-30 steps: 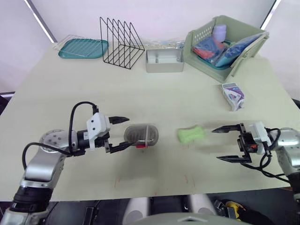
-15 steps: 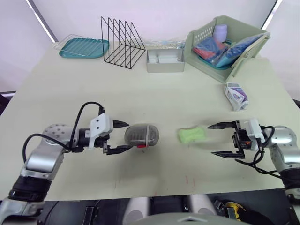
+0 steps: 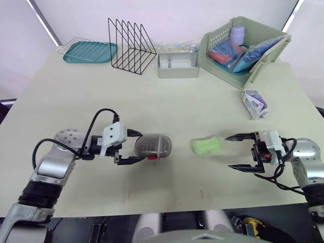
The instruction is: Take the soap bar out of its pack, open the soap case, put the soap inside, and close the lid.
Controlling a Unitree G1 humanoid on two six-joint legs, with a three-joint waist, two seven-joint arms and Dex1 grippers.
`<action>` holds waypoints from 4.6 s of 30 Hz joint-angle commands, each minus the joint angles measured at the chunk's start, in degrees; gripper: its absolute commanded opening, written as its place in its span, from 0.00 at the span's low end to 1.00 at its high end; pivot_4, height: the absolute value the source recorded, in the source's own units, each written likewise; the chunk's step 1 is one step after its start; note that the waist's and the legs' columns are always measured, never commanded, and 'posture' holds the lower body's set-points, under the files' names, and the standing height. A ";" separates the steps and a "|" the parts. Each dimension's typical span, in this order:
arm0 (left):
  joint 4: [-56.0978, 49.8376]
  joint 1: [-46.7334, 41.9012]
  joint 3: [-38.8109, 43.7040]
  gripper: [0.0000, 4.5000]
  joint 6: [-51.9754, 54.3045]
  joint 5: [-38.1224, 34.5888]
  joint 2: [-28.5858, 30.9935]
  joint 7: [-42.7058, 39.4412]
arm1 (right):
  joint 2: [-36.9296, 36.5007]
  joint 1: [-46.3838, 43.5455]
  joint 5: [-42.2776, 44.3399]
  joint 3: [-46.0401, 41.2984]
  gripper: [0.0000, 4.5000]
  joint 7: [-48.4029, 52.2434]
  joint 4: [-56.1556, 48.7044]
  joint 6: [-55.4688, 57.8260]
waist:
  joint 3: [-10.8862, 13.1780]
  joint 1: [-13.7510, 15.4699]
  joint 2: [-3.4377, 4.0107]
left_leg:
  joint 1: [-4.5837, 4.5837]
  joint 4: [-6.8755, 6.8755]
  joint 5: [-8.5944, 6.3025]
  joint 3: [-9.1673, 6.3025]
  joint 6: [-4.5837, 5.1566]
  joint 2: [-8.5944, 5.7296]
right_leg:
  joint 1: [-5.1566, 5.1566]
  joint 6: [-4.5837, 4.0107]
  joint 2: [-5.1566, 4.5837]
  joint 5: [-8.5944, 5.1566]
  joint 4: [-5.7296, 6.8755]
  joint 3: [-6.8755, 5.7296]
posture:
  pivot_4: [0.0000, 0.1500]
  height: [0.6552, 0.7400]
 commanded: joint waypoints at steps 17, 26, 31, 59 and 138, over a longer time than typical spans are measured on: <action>-3.03 1.93 1.27 1.00 3.11 -1.27 -1.81 3.64 | 0.10 -0.39 -0.60 -0.95 0.99 -0.61 -0.62 -0.50 | 0.00 -0.03 0.00 | -0.01 0.02 0.00 -0.01 0.00 0.01 | 0.00 0.00 0.00 0.00 0.01 0.00 | 1.00 1.00; -2.22 1.63 1.26 1.00 2.53 -1.16 -2.83 4.31 | 0.13 0.00 0.70 -1.36 0.99 -0.40 -1.13 1.13 | 0.00 0.05 0.00 | -0.01 0.04 0.00 -0.02 0.00 0.01 | 0.01 0.00 -0.01 0.00 0.02 -0.01 | 1.00 1.00; -1.93 1.06 2.27 1.00 2.94 -2.65 -4.04 4.40 | -0.01 0.31 1.77 -1.62 0.99 0.21 -1.73 2.58 | 0.00 0.06 0.00 | -0.01 0.04 0.00 -0.02 0.00 0.01 | 0.01 0.00 0.00 0.00 0.02 0.00 | 1.00 1.00; -0.20 1.15 3.01 0.77 -2.96 -1.91 -4.91 5.30 | -0.84 -1.17 1.53 -1.64 1.00 -1.94 -3.86 6.47 | 0.00 0.04 0.00 | -0.01 0.05 0.00 -0.02 0.00 0.00 | 0.01 0.00 0.00 0.00 0.03 0.00 | 1.00 1.00; -15.00 -0.01 -3.26 0.77 -7.31 3.15 -12.83 15.29 | 6.92 -24.05 62.26 -7.44 0.41 -62.83 -6.62 104.15 | 0.00 -0.21 -0.01 | -0.21 0.10 -0.05 -0.08 0.09 -0.05 | -0.05 0.01 0.02 0.00 -0.01 -0.04 | 1.00 1.00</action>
